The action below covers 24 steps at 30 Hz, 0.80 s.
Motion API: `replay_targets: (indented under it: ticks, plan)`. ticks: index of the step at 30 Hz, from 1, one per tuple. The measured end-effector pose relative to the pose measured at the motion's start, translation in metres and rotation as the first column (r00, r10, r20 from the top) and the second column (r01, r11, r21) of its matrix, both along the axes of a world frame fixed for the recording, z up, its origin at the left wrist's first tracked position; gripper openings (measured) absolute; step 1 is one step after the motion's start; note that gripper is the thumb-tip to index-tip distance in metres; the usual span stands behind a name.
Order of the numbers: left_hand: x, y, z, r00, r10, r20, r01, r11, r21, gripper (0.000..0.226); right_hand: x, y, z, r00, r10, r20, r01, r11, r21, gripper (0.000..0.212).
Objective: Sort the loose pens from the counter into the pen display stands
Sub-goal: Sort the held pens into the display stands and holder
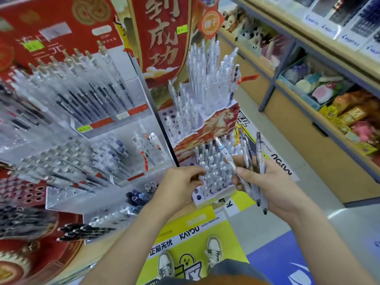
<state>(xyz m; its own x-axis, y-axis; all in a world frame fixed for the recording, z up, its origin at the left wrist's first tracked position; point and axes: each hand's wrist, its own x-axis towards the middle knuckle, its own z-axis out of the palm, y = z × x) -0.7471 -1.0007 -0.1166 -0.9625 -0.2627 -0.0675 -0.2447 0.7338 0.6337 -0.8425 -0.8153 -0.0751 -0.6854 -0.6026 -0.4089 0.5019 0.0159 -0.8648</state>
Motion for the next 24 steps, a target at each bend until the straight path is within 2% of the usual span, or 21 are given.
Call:
replay_targets:
  ticks: [6,13,18,21,23,24]
  plan:
    - [-0.003,0.000,-0.001,0.995,-0.091,0.050,0.097,0.988,-0.121,0.016,0.003,-0.004,-0.001,0.995,-0.035,0.091,0.039,0.998,-0.046,0.015]
    - [0.000,-0.003,0.003,0.994,-0.001,0.111,-0.003,0.999,0.036,0.021,0.006,-0.008,-0.003,0.995,0.013,0.097,-0.005,0.997,-0.083,0.015]
    - [0.000,-0.008,0.009,0.985,-0.014,0.174,0.008,0.999,0.033,0.026,0.008,-0.012,-0.007,0.993,0.026,0.117,-0.016,0.996,-0.085,0.026]
    - [0.004,-0.011,0.012,0.976,0.023,0.217,-0.027,0.999,0.019,0.036,0.009,-0.013,-0.010,0.992,0.027,0.124,-0.018,0.997,-0.078,0.026]
    - [0.008,-0.011,0.023,0.982,0.146,0.118,-0.159,0.982,0.105,0.034,0.011,-0.013,-0.012,0.992,0.035,0.122,-0.025,0.996,-0.082,0.026]
    - [0.010,-0.009,0.031,0.971,0.234,0.049,-0.239,0.941,0.239,0.030,0.011,-0.014,-0.012,0.992,0.042,0.120,-0.032,0.996,-0.086,0.027]
